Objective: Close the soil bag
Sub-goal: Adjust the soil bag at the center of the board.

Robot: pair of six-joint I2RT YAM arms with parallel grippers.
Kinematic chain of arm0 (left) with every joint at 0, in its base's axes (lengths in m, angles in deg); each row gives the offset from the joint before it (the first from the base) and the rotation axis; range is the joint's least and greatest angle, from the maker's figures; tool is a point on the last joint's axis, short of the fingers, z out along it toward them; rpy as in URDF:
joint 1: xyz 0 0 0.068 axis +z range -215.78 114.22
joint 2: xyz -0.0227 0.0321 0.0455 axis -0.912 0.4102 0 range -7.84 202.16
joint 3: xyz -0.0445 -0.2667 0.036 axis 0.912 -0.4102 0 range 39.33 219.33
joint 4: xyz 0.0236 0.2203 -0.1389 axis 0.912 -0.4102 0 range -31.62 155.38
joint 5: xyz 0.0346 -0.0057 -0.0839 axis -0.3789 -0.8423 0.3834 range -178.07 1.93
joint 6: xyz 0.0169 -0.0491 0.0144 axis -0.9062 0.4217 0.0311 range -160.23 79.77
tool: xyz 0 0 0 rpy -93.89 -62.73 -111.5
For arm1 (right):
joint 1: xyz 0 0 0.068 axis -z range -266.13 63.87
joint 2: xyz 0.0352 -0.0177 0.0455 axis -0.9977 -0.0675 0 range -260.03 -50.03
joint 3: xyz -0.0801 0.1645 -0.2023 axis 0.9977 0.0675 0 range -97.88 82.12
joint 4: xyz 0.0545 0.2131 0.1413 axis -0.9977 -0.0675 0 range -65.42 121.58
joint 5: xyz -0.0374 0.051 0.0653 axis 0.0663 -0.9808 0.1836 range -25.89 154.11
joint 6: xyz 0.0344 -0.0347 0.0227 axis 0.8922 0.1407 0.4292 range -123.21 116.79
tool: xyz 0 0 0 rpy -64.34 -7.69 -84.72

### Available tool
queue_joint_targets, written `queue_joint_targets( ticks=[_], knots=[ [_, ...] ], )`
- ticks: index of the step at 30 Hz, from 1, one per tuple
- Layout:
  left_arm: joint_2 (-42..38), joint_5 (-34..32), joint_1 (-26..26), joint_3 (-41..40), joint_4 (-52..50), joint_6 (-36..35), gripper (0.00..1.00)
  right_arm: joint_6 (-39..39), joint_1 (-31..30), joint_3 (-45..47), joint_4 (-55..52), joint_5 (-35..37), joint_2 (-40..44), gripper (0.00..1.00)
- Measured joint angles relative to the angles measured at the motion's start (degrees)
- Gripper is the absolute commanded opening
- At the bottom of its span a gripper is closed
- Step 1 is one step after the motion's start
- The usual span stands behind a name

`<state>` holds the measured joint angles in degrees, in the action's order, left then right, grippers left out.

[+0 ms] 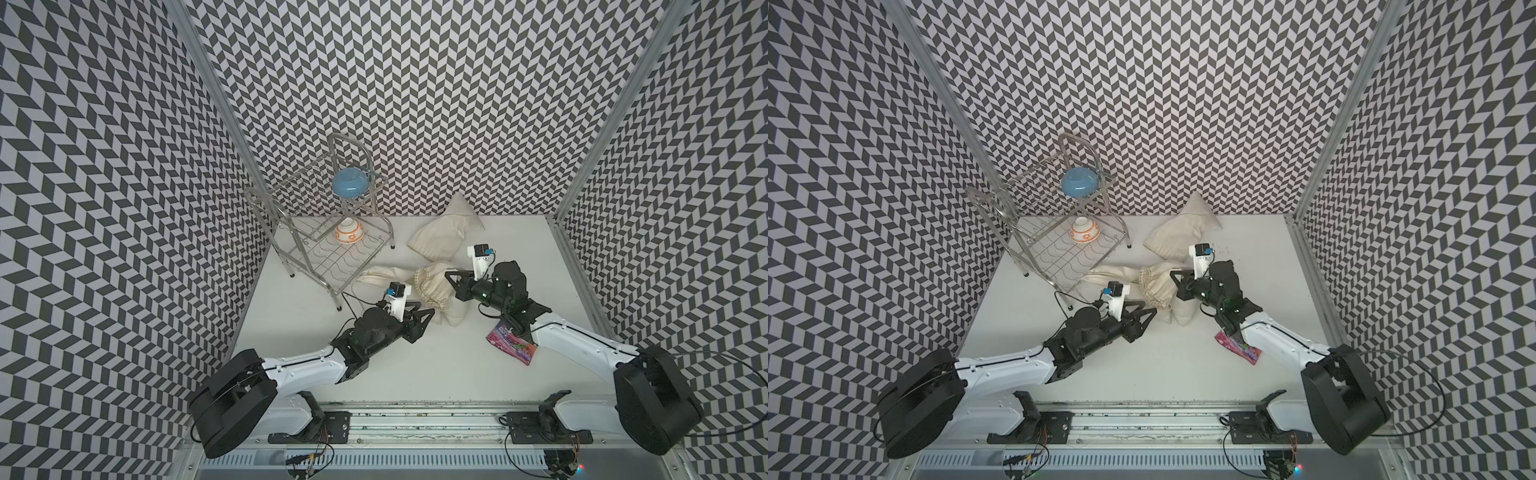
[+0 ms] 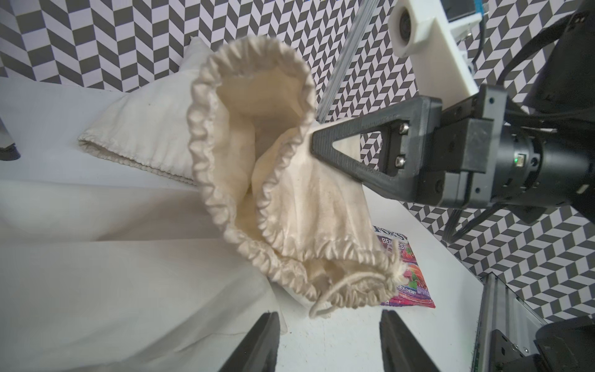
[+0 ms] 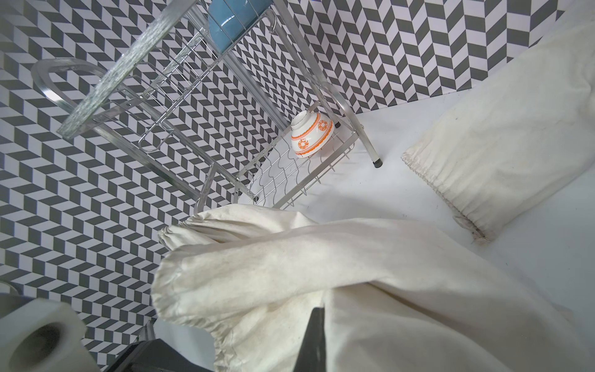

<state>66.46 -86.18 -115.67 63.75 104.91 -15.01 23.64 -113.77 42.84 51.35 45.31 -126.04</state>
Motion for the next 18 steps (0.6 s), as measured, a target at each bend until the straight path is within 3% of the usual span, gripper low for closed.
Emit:
queue_joint_targets(
  ticks=[14,18],
  knots=[
    [6.0,2.1,-3.0,0.0,7.6,-3.5,0.25,0.3,-0.1,-0.5,0.0,0.6,-0.1,0.03],
    [6.7,1.8,-3.0,0.0,7.8,-3.9,0.25,0.6,-0.1,-0.6,0.0,0.6,-0.1,0.03]
  ],
)
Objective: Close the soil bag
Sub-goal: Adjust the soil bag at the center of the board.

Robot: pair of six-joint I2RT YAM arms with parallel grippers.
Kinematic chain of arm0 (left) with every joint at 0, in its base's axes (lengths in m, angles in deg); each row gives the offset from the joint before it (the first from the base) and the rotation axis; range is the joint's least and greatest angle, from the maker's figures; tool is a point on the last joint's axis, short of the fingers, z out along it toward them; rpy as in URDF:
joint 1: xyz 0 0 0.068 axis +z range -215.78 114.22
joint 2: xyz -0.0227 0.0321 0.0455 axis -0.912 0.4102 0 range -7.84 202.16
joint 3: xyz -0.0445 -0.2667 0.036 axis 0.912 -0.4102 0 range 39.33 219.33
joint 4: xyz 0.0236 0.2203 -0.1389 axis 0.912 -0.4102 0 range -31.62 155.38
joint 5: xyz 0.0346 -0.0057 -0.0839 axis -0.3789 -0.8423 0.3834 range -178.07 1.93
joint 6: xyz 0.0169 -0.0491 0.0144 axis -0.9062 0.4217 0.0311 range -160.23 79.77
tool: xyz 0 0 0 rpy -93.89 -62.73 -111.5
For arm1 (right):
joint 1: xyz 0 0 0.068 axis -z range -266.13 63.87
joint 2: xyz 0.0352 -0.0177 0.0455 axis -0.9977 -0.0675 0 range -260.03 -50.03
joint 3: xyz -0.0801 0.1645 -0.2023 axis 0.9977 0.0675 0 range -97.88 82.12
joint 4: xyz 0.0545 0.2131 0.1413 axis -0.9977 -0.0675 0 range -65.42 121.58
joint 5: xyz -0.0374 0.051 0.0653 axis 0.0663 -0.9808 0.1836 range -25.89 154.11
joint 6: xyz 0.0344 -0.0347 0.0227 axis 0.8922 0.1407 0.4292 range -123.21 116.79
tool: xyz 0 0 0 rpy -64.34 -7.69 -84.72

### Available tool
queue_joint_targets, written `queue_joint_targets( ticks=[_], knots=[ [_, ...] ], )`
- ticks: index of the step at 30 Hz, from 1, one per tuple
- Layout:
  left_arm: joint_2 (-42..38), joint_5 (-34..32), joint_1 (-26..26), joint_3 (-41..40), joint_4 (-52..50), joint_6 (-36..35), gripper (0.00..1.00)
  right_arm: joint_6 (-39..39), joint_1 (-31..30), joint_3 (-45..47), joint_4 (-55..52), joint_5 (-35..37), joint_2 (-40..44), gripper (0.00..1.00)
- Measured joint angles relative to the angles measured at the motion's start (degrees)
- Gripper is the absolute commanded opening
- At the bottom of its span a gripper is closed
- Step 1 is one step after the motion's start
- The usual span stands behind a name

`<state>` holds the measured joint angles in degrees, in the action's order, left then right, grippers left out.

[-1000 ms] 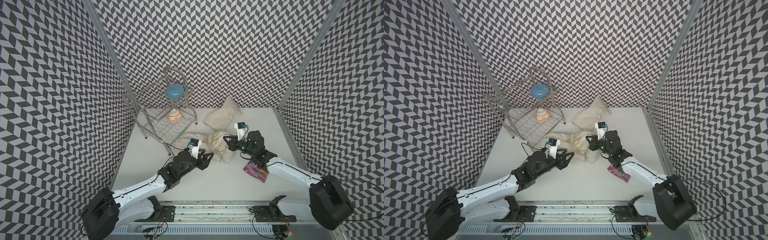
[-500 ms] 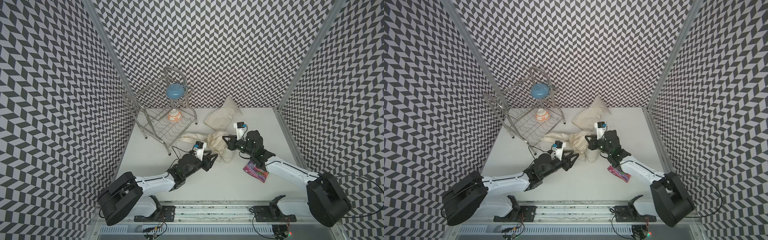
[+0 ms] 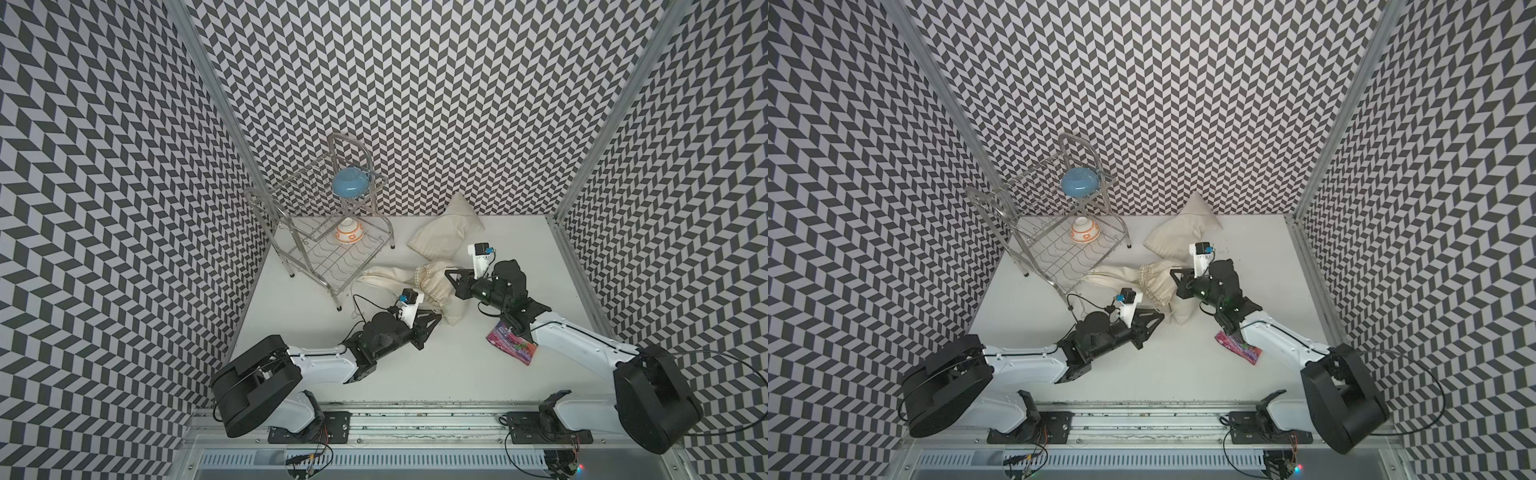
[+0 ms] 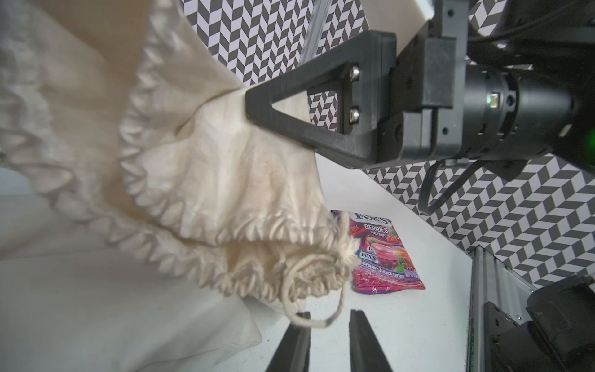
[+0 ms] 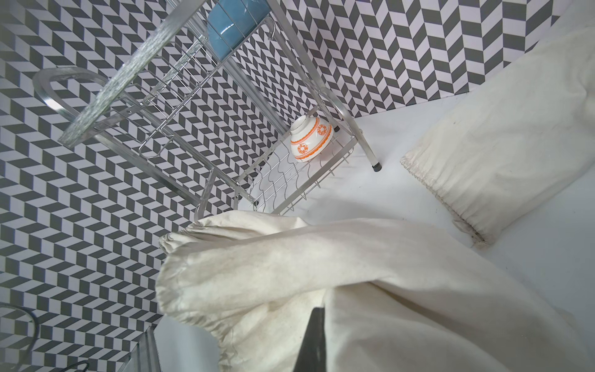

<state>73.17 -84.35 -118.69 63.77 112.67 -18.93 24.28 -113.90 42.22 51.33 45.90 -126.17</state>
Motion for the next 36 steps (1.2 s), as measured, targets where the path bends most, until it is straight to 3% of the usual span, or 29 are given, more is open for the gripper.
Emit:
queue_joint_targets(
  ticks=[11,17,20,26,28,32,36],
  knots=[
    [1.0,-2.2,0.0,1.9,0.9,0.2,0.28,0.6,-0.1,0.0,0.0,0.0,0.0,0.03],
    [3.8,-1.1,0.0,2.5,1.6,0.9,0.14,0.7,-0.1,0.0,0.0,0.6,0.0,0.03],
    [3.9,-0.4,0.0,2.5,1.6,1.7,0.02,0.6,-0.1,0.0,0.0,2.0,0.0,0.04],
    [-0.9,-0.2,-0.1,0.5,0.2,1.9,0.0,-0.5,0.4,-0.1,-0.3,5.6,0.0,0.07],
    [-5.3,-0.6,-0.1,-0.2,-2.0,1.9,0.0,-1.4,0.8,-0.4,-0.9,7.6,0.0,0.11],
    [-18.1,-2.8,0.6,-0.2,-9.1,1.7,0.0,-3.6,2.6,-0.7,-2.0,11.2,0.0,0.28],
    [-25.4,-2.6,5.2,4.9,-19.1,1.8,0.0,-5.8,2.8,-0.5,-3.2,12.5,1.9,0.43]
  ],
)
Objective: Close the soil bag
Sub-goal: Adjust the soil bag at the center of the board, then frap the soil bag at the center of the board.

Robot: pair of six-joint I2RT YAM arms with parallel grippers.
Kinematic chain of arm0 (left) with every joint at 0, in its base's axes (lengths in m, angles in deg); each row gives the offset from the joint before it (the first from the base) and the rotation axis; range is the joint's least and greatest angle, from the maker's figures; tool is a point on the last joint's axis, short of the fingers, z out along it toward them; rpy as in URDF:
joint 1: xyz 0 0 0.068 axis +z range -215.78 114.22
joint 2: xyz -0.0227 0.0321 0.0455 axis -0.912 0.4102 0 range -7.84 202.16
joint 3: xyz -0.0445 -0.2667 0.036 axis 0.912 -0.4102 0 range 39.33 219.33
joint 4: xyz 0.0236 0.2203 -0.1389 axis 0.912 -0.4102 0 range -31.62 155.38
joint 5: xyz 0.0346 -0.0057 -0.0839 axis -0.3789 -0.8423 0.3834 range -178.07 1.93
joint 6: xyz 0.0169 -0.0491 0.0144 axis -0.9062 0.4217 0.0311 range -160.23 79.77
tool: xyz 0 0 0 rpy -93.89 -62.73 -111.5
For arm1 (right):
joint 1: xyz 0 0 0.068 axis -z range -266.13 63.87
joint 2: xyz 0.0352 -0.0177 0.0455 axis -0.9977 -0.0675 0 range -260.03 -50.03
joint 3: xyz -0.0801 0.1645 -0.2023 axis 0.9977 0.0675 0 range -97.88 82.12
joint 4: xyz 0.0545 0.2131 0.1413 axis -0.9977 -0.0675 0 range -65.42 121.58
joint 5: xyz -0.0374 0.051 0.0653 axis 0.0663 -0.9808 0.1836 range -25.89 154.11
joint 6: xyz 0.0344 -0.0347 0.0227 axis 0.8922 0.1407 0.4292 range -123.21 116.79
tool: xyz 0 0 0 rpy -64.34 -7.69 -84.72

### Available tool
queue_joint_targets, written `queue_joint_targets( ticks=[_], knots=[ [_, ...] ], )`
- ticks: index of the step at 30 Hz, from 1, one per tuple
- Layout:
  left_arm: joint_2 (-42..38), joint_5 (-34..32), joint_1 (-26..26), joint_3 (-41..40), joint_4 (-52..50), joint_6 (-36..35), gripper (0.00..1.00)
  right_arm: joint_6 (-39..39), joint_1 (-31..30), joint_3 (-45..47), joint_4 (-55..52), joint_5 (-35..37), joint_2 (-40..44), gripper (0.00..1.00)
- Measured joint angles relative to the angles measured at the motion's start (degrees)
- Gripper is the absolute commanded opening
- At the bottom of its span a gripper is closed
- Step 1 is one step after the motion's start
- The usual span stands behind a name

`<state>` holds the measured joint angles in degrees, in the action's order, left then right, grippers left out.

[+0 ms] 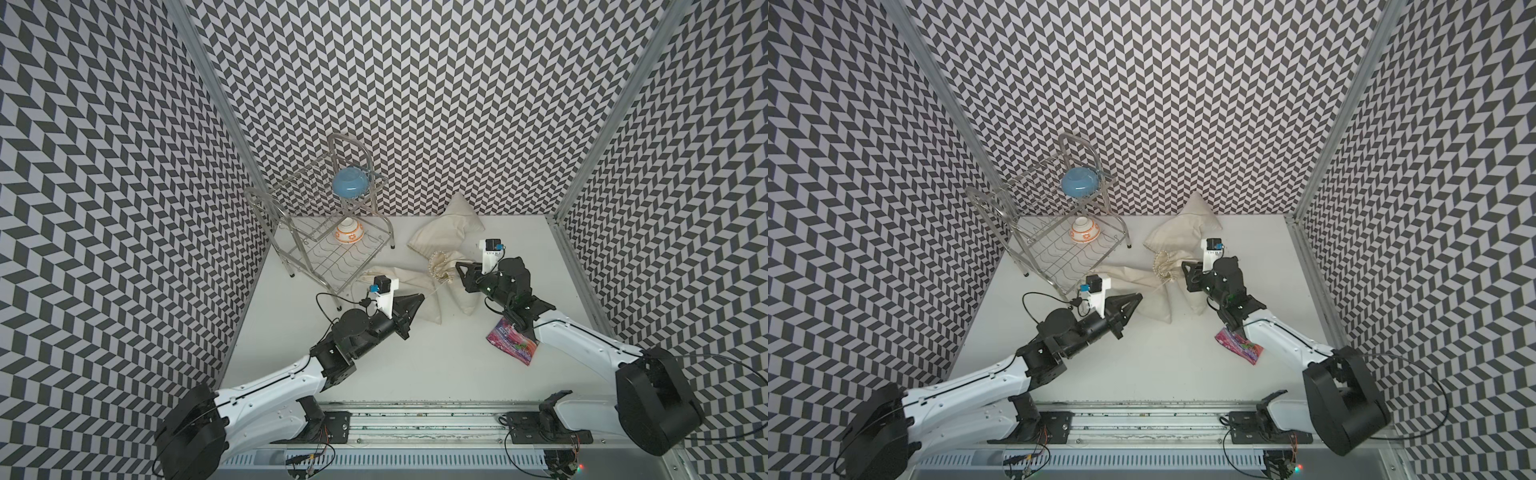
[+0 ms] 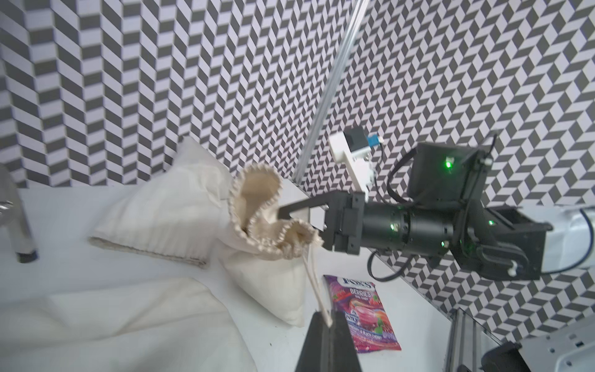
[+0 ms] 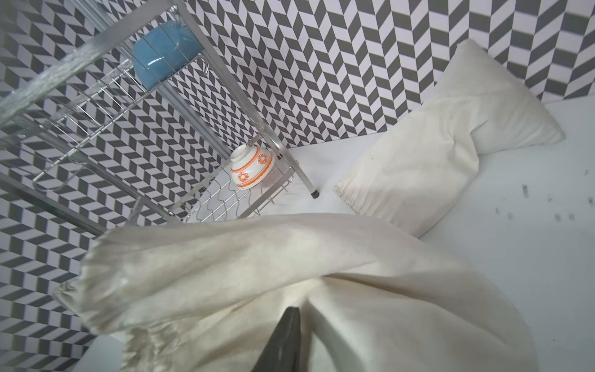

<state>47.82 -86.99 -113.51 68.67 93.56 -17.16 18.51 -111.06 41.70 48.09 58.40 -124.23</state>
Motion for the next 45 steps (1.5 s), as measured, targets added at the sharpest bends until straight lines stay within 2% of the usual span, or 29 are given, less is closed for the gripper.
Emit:
queue_joint_targets(
  ticks=[5,10,13,17,21,28,31,32,35,41,45],
  knots=[
    [0.9,4.9,7.5,12.1,-10.0,1.1,0.0,-3.7,-0.2,1.4,0.2,-1.7,7.5,0.65],
    [3.7,8.4,9.8,22.2,-15.5,2.1,0.0,-10.9,-3.0,5.2,5.3,-2.6,16.4,0.8],
    [4.9,9.8,10.3,25.7,-20.1,2.3,0.0,-15.5,-6.1,5.7,8.6,-2.9,18.1,0.87],
    [6.1,10.4,10.6,29.6,-23.7,2.4,0.0,-21.6,-11.1,4.8,10.6,-3.3,16.0,0.88],
    [6.2,10.8,10.8,31.2,-25.4,2.4,0.0,-26.2,-15.3,2.3,10.6,-4.0,10.9,0.83],
    [6.2,11.0,10.8,31.6,-26.7,2.3,0.0,-29.7,-18.7,-4.6,9.2,-3.4,4.7,0.62],
    [6.2,11.3,10.8,31.7,-26.8,2.3,0.0,-30.2,-18.8,-7.6,8.8,-2.4,3.0,0.49],
    [6.2,11.4,10.8,31.7,-26.8,2.4,0.0,-30.4,-18.8,-8.9,8.5,-2.0,2.0,0.41],
    [6.0,11.6,10.8,31.8,-26.8,2.5,0.0,-30.3,-18.8,-12.1,6.1,-0.2,-0.8,0.3],
    [4.0,11.8,11.3,34.2,-30.4,2.7,0.0,-30.4,-18.0,-14.0,0.7,7.4,-7.0,0.26],
    [1.2,11.1,13.9,38.9,-35.2,1.6,0.0,-28.6,-12.3,-14.2,-2.6,11.6,-10.3,0.24]
  ],
)
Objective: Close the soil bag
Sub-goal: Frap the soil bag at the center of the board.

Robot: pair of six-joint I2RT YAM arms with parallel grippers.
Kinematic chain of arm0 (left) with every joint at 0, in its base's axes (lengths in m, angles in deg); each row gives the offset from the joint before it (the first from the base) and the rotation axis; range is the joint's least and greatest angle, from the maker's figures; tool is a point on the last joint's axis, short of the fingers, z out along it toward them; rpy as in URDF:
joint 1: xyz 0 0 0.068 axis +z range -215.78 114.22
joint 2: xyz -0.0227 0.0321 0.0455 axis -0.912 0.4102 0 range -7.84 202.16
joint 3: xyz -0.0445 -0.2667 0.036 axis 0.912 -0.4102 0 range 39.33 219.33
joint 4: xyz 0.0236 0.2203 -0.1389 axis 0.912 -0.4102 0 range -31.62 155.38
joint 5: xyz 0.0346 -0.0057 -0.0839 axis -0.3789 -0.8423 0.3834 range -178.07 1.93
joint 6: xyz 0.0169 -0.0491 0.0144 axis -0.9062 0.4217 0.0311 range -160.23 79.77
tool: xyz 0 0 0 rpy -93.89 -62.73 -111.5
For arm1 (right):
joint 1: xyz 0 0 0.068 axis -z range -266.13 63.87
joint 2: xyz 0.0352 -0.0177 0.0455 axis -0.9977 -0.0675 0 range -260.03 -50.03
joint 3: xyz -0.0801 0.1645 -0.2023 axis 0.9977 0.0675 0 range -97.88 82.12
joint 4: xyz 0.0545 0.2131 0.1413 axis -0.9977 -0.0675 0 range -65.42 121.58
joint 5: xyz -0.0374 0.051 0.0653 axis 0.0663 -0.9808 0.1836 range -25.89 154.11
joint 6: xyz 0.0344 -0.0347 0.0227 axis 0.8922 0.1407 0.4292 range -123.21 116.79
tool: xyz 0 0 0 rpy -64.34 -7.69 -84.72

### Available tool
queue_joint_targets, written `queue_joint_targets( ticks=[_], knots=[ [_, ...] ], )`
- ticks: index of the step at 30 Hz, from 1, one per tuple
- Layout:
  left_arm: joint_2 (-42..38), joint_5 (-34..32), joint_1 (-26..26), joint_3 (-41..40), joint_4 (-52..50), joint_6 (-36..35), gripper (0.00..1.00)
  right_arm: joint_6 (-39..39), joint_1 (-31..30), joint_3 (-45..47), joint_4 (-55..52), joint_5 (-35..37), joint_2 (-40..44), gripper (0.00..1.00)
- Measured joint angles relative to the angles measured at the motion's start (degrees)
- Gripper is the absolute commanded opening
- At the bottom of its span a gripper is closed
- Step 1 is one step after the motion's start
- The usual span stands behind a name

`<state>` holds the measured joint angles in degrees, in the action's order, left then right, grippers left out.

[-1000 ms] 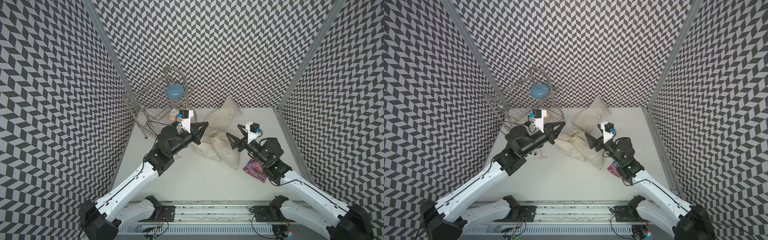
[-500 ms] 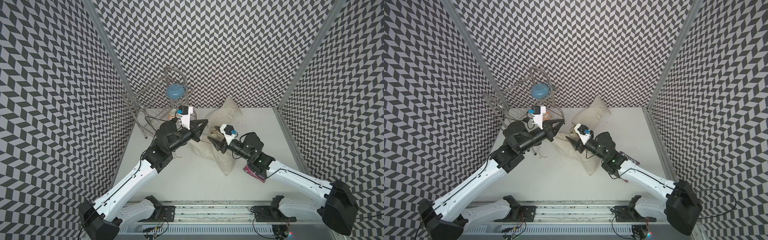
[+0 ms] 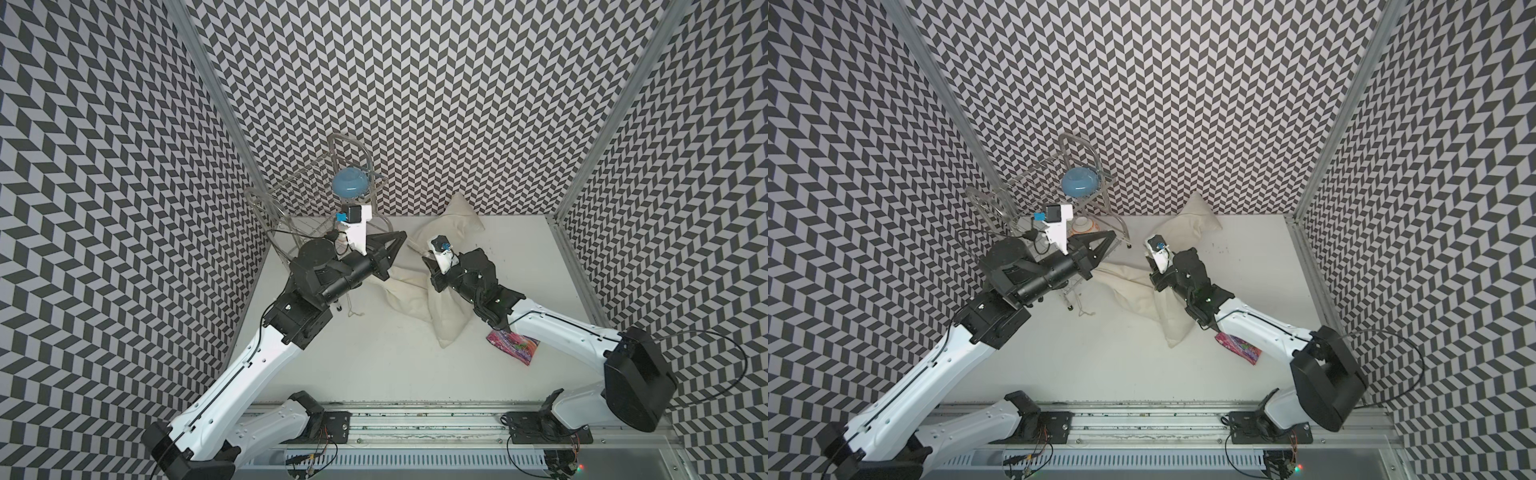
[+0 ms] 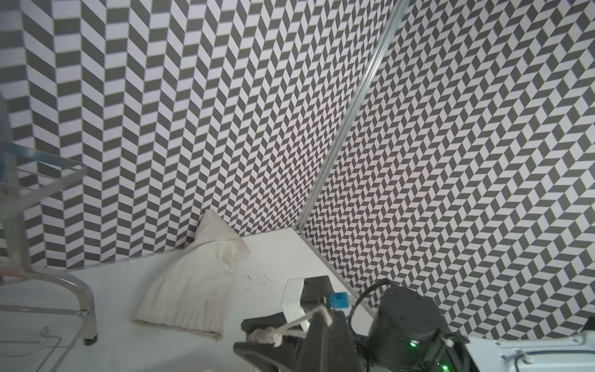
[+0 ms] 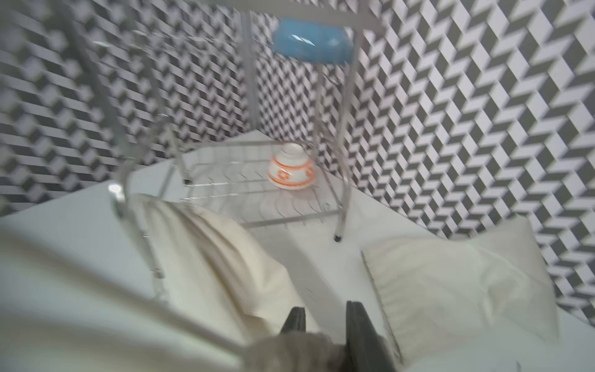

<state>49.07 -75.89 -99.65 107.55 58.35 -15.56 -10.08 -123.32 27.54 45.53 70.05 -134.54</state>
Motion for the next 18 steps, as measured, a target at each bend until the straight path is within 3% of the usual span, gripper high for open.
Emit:
queue_joint_targets(
  ticks=[3,8,11,18],
  knots=[
    [-1.5,-0.9,2.1,2.3,-5.6,-1.7,0.0,2.0,3.8,0.3,-0.5,1.7,0.0,0.24],
    [-1.8,-1.2,5.1,2.9,-9.6,-3.4,0.0,4.1,5.4,1.7,-1.1,3.3,2.1,0.25],
    [-2.2,-1.2,6.3,3.0,-10.7,-3.9,0.0,4.8,5.5,2.4,-2.8,3.6,4.2,0.32],
    [-5.0,-0.8,8.9,0.4,-9.7,-4.0,0.0,6.0,6.5,6.4,0.4,3.6,5.4,0.35]
  ],
)
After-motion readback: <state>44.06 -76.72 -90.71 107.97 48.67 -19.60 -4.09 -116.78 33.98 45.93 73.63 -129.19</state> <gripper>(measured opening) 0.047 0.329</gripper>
